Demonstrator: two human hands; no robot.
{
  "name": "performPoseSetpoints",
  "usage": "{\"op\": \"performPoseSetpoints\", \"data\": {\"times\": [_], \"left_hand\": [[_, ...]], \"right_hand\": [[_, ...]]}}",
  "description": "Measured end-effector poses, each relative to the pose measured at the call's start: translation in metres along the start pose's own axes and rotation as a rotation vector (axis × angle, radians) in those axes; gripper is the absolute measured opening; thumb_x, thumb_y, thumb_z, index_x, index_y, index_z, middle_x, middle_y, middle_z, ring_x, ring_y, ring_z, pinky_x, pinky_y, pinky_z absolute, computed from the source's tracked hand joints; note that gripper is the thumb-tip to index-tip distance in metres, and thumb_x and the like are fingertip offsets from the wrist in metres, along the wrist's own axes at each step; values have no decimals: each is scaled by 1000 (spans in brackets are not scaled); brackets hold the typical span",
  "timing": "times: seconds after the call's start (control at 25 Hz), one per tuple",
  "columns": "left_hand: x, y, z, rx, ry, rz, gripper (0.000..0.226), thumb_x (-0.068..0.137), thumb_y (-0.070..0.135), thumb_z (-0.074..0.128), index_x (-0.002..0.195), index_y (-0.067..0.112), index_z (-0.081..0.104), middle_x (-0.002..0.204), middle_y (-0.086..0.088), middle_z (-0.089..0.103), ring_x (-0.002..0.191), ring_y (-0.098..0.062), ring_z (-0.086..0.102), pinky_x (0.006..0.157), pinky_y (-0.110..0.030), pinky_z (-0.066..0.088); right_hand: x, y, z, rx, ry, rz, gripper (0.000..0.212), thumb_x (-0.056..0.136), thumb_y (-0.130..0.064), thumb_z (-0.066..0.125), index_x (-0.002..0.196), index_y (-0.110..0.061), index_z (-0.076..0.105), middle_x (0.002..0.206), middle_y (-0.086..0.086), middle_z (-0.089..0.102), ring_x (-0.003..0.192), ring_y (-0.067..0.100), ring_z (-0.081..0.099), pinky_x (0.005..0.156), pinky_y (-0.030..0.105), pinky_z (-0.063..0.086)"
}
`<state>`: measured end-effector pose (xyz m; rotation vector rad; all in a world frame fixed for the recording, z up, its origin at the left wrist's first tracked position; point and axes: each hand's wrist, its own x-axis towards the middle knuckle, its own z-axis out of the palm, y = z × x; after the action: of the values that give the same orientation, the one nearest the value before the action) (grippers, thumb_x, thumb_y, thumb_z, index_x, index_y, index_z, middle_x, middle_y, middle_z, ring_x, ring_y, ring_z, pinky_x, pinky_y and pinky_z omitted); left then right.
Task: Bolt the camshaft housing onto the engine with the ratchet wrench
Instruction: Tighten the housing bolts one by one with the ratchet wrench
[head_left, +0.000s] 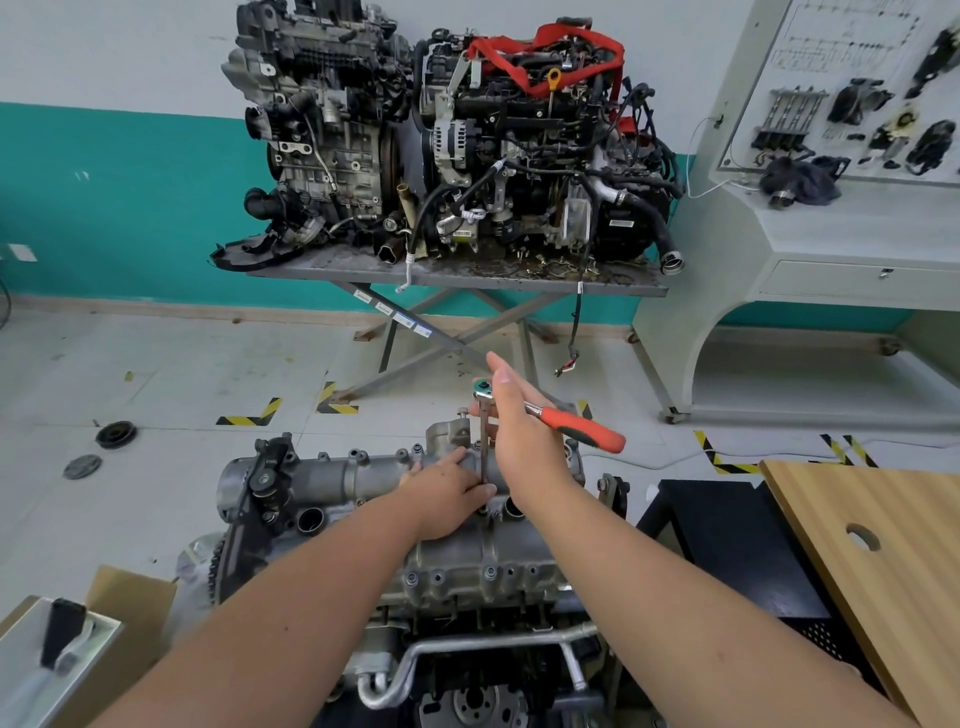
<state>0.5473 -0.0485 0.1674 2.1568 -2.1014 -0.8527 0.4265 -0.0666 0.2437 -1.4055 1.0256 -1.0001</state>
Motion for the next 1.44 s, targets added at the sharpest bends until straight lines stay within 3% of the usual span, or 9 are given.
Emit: {"op": "performPoseSetpoints", "data": {"times": [0.16,0.28,0.4,0.56,0.72,0.92,1.12,1.24,1.44], "left_hand": [[-3,2,0,0,11,16,47,104,52,29,124,27,63,165,5,16,150,-18,18,121,-56,6],[-6,2,-2,-29,22,32,32,103,36,38,122,22,60,155,0,37,145,-22,31,118,-57,16],[-10,3,-2,-82,115,122,32,101,28,45,129,13,51,141,-10,53,136,-31,43,114,-52,29],[-14,6,-1,-129,278,249,13,97,22,46,92,27,57,89,10,56,101,-24,59,80,-11,38],[-3,4,-1,-5,119,50,48,102,34,35,149,23,34,151,-2,37,139,-25,34,114,-48,30],[-6,4,-2,14,-8,-22,45,103,52,32,134,29,56,159,0,30,144,-23,31,121,-52,13],[-5,1,-1,7,5,-7,34,100,58,38,96,35,64,166,0,7,149,-20,21,122,-50,6],[-10,4,-4,-69,14,7,26,95,59,48,82,40,59,138,4,47,128,-22,46,113,-49,28],[-26,3,-47,-785,103,33,31,89,3,53,103,27,68,99,9,73,98,-22,63,82,-28,49]], "right_hand": [[1,14,-3,-154,18,-403,32,102,-37,48,132,-37,60,126,-24,60,119,-11,53,94,5,41],[10,24,-8,-443,52,-639,28,96,-16,57,120,-10,70,132,1,62,123,11,55,103,25,44],[13,23,-10,-793,43,-847,23,85,-3,65,108,-6,71,118,9,66,105,31,60,84,44,53],[7,12,-7,-1087,13,-867,36,90,-31,53,120,-13,63,110,8,59,88,29,54,69,42,48],[6,-10,-2,-1383,-153,-673,68,94,-57,19,149,-21,33,124,7,51,101,28,52,81,42,43],[18,-36,-5,-1489,-231,-592,41,105,-47,25,123,-23,53,109,3,58,103,27,54,75,39,38],[28,-52,-2,-912,-365,32,26,98,-20,40,98,-3,60,74,6,71,78,32,68,66,40,52],[20,-47,-5,-151,-385,493,23,91,-18,43,106,-3,54,74,14,74,74,27,71,65,32,52],[27,-20,-6,231,-115,514,36,100,-39,43,85,-14,64,74,6,73,75,25,68,61,29,53]]}}
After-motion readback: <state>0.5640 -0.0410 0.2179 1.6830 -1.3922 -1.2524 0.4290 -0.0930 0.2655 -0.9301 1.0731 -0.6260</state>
